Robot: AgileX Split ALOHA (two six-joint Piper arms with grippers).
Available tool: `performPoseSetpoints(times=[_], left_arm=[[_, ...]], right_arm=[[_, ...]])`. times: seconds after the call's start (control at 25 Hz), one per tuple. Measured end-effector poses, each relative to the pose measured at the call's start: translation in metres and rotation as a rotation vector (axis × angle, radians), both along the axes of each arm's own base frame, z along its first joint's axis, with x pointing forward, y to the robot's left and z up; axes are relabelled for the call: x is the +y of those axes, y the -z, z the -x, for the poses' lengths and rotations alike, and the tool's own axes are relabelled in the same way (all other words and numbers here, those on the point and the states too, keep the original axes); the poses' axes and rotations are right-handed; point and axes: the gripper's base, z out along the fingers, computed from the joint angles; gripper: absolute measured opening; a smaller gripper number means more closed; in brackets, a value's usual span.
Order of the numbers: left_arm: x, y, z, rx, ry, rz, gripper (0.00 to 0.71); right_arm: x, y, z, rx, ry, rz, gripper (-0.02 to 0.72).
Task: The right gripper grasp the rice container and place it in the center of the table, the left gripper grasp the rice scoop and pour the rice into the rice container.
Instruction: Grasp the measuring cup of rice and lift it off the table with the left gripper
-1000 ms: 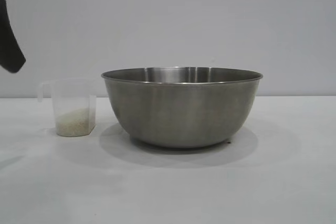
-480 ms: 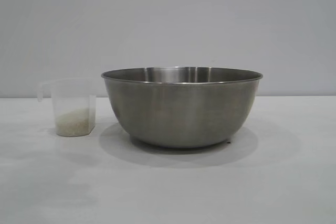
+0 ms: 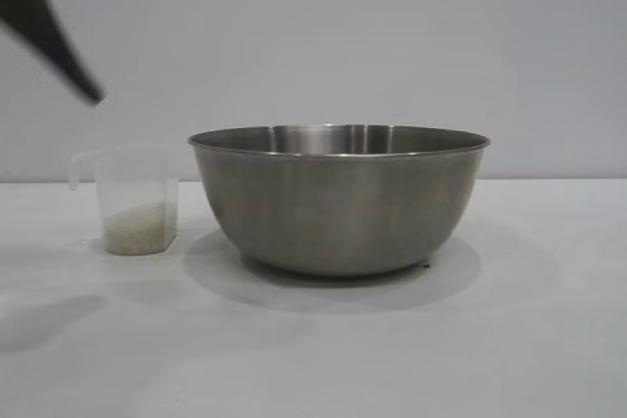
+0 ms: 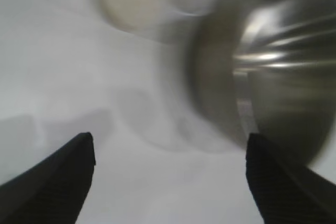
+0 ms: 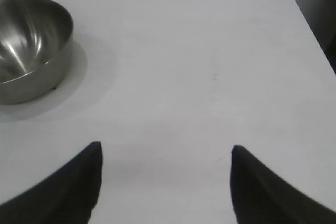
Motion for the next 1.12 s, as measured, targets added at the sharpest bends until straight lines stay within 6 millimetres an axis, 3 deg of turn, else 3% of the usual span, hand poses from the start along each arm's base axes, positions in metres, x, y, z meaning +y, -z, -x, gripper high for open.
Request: performPoseSetpoints(times=[0.16,0.24,0.28,0.4,0.52,0.64,0.8,1.12], left_arm=[[-0.009,-0.013,0.019,-0.189,0.321,0.017,0.523],[-0.010,-0.008,0.029,-0.235,0.464,-0.086,0.523],[-0.010,-0.003,0.036,-0.251,0.551,-0.151,0.463],[-0.004,0.009,0.047,-0.254,0.755,-0.346,0.371],[0.007,0.013,0.045,-0.193,0.834,-0.546,0.383],[0.024,0.016,0.033,-0.114,0.788,-0.812,0.356],[0.040,0.012,0.012,-0.049,0.579,-1.076,0.356],[0.040,0.006,-0.017,-0.189,0.230,-1.101,0.356]], right_arm=[[0.000,0.000,0.000,0.000,0.000,0.000,0.442],[0.000,0.000,0.000,0.000,0.000,0.000,0.442],[0.000,0.000,0.000,0.000,0.000,0.000,0.442],[0.000,0.000,0.000,0.000,0.000,0.000,0.442],[0.000,0.000,0.000,0.000,0.000,0.000,0.442],[0.000,0.000,0.000,0.000,0.000,0.000,0.442],[0.000,0.000,0.000,0.000,0.000,0.000,0.442],[0.000,0.000,0.000,0.000,0.000,0.000,0.442]])
